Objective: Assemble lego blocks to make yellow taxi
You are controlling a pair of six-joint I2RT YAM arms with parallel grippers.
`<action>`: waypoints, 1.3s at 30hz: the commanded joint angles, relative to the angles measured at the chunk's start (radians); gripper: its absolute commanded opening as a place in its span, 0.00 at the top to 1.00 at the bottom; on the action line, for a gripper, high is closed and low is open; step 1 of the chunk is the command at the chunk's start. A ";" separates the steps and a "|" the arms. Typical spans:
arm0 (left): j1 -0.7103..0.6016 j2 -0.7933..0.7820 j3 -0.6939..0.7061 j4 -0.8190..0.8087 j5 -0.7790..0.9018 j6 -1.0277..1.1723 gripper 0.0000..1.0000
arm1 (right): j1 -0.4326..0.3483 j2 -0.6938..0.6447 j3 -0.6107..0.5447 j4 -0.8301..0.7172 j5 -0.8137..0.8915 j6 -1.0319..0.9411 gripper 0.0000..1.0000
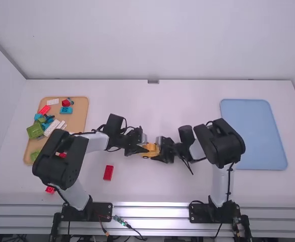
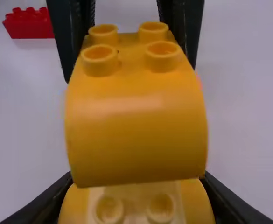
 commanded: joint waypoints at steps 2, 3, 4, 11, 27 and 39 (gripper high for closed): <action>-0.005 0.007 0.011 -0.009 0.019 0.000 0.98 | 0.000 0.014 0.056 -0.116 -0.013 -0.061 0.77; -0.005 0.007 0.011 -0.014 0.019 -0.001 0.98 | 0.000 0.014 0.076 -0.166 -0.013 -0.091 0.80; -0.005 0.007 0.011 -0.021 0.019 0.000 0.98 | 0.000 0.014 0.090 -0.201 -0.012 -0.107 0.81; -0.006 0.007 0.005 0.004 -0.018 -0.021 0.98 | 0.000 0.014 0.097 -0.204 -0.008 -0.108 0.80; -0.006 0.048 -0.016 0.082 -0.019 -0.076 0.98 | 0.000 0.014 0.080 -0.191 0.078 -0.096 0.80; -0.061 0.048 -0.019 0.076 -0.079 -0.078 0.98 | 0.000 0.014 0.080 -0.186 0.072 -0.096 0.80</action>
